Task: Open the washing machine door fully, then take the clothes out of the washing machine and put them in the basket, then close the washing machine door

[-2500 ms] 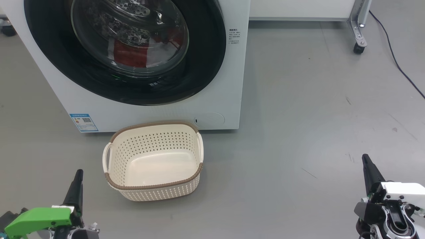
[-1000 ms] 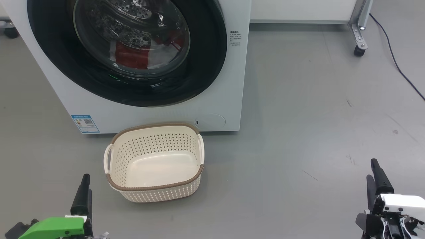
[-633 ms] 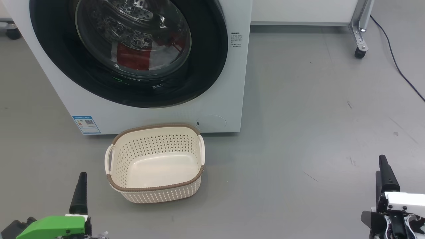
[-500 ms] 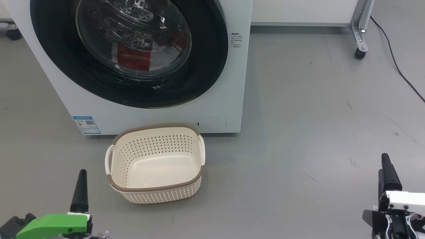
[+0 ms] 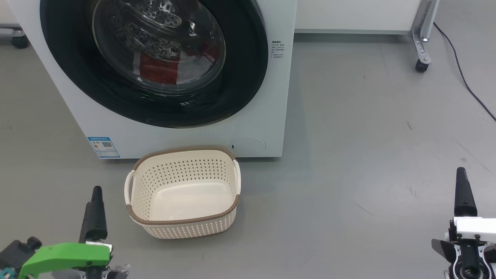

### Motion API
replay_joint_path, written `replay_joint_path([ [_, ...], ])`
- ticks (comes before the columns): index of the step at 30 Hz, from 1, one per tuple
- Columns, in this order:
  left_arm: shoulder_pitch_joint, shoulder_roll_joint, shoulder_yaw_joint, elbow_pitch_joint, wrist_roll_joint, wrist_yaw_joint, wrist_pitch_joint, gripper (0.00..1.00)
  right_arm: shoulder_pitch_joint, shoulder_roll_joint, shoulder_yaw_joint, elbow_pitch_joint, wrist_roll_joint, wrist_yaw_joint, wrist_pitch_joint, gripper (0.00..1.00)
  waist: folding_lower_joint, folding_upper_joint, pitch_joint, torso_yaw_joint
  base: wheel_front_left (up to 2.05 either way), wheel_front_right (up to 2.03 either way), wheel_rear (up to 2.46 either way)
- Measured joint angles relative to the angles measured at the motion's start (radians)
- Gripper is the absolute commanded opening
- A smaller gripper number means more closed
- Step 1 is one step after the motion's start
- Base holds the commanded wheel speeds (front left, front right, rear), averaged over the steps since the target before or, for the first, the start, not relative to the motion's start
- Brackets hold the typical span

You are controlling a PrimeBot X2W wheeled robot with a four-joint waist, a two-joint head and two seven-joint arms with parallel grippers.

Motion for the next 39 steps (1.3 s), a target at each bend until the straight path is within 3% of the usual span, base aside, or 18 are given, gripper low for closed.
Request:
replay_joint_path([
  [18,-0.001,0.003,-0.072,-0.069,0.374,0.046,-0.062,1.0,0.014,-0.032,0.029,-0.072,-0.239,-0.011,-0.058,1.0,0.0,0.0,-0.003,0.006,0.0,0.0,0.0],
  [39,0.001,0.01,-0.203,-0.087,0.807,0.134,-0.136,1.0,0.038,-0.088,0.108,-0.109,-0.56,-0.069,-0.117,1.0,0.0,0.0,-0.008,0.011,0.0,0.0,0.0],
])
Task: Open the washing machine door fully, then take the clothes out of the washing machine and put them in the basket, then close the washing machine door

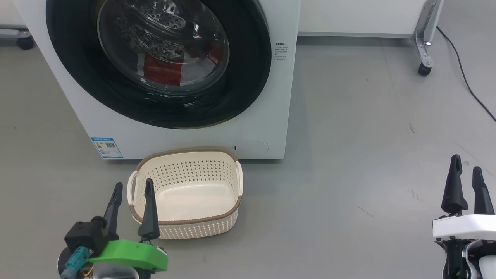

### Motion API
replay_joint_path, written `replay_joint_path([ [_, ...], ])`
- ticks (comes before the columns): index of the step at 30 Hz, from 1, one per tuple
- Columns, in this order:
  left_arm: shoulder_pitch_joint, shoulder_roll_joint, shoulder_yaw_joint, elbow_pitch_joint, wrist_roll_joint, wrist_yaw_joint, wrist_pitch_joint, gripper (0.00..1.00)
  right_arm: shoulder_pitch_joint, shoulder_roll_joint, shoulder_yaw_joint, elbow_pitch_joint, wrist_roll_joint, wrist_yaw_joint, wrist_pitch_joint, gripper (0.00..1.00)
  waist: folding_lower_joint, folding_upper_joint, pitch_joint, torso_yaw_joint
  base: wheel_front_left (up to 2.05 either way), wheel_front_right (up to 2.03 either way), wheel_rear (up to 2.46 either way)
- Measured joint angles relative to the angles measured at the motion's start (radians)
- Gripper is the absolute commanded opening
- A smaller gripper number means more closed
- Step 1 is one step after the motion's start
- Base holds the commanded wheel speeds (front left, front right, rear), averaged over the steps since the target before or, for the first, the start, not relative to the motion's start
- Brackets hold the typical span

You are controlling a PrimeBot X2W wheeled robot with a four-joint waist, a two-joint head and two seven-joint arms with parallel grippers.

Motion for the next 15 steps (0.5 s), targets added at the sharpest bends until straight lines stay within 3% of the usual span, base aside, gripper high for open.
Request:
replay_joint_path([
  [9,0.006,0.002,-0.059,0.04,0.121,0.04,-0.032,1.0,0.018,-0.016,0.044,-0.001,-0.112,-0.026,0.001,1.0,0.0,0.0,0.0,0.003,0.0,0.0,0.0],
  [15,0.029,0.004,-0.087,0.1,0.113,0.051,-0.034,1.0,0.04,-0.034,0.066,0.042,-0.147,-0.047,0.041,1.0,0.0,0.0,0.0,0.004,0.0,0.0,0.0],
])
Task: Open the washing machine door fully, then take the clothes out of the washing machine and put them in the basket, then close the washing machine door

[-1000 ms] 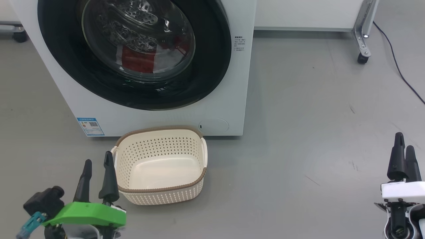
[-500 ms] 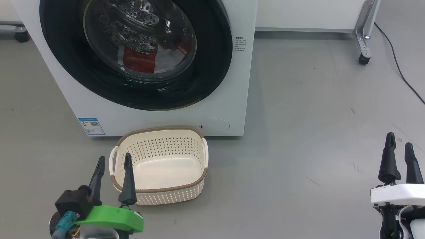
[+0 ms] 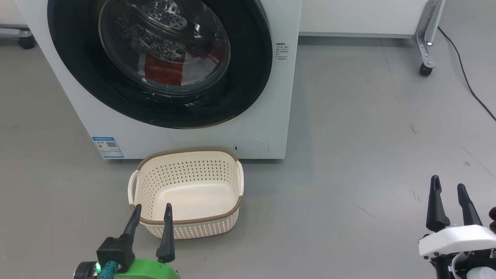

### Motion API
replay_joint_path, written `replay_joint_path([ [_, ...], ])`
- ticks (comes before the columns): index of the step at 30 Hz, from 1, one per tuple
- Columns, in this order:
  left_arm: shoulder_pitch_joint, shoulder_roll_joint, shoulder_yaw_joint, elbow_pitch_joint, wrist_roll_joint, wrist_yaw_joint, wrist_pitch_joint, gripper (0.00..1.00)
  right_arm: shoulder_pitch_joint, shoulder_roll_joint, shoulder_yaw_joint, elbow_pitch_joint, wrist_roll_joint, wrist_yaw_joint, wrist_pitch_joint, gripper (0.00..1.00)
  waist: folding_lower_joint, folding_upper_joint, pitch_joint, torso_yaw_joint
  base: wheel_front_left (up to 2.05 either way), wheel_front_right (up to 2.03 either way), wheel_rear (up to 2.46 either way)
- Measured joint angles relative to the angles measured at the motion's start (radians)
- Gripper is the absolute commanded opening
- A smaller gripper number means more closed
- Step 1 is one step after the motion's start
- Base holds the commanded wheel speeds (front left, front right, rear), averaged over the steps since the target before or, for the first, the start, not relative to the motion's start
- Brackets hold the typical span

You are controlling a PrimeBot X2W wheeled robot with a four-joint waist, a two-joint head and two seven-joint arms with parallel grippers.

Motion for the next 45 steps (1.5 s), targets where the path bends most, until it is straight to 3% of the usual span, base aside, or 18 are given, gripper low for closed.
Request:
replay_joint_path([
  [19,-0.003,0.001,-0.01,0.045,-0.024,0.019,0.0,1.0,-0.002,-0.041,0.048,0.035,-0.078,-0.018,0.048,1.0,0.0,0.0,-0.003,0.001,0.0,0.0,0.0],
  [45,-0.008,0.001,-0.02,0.077,-0.026,0.028,0.0,1.0,-0.003,-0.04,0.072,0.051,-0.084,-0.018,0.059,1.0,0.0,0.0,-0.019,0.002,0.0,0.0,0.0],
])
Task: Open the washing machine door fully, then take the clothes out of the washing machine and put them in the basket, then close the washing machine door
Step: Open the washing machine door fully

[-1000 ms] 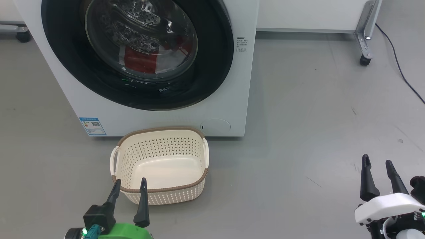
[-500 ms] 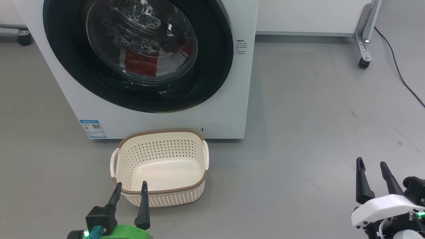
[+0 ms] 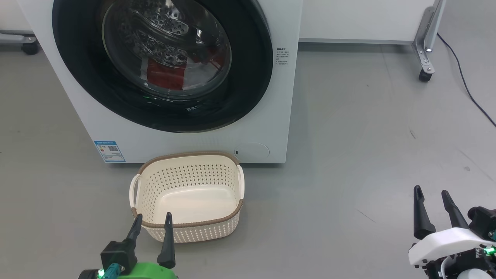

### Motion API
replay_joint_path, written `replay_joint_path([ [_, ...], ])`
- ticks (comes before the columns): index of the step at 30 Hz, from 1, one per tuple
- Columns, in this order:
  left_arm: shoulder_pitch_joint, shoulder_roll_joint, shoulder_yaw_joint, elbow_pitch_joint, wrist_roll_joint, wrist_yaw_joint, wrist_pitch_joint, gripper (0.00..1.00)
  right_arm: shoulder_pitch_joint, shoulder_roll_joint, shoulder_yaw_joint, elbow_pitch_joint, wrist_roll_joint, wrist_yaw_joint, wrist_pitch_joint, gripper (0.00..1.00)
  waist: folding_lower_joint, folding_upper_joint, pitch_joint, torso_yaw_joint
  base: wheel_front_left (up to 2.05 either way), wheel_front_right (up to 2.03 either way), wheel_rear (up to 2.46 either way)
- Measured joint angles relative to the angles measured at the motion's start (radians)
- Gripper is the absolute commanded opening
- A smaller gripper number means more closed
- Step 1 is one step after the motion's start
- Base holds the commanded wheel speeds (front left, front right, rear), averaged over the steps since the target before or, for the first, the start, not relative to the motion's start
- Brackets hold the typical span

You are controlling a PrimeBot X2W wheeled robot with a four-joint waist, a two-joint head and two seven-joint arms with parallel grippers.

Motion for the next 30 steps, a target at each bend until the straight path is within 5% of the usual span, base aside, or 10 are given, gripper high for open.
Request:
replay_joint_path([
  [30,-0.006,0.0,-0.006,0.007,-0.008,0.004,0.0,1.0,-0.001,0.0,0.006,0.009,-0.002,0.0,0.0,1.0,0.0,0.0,-0.004,0.0,0.0,0.0,0.0],
])
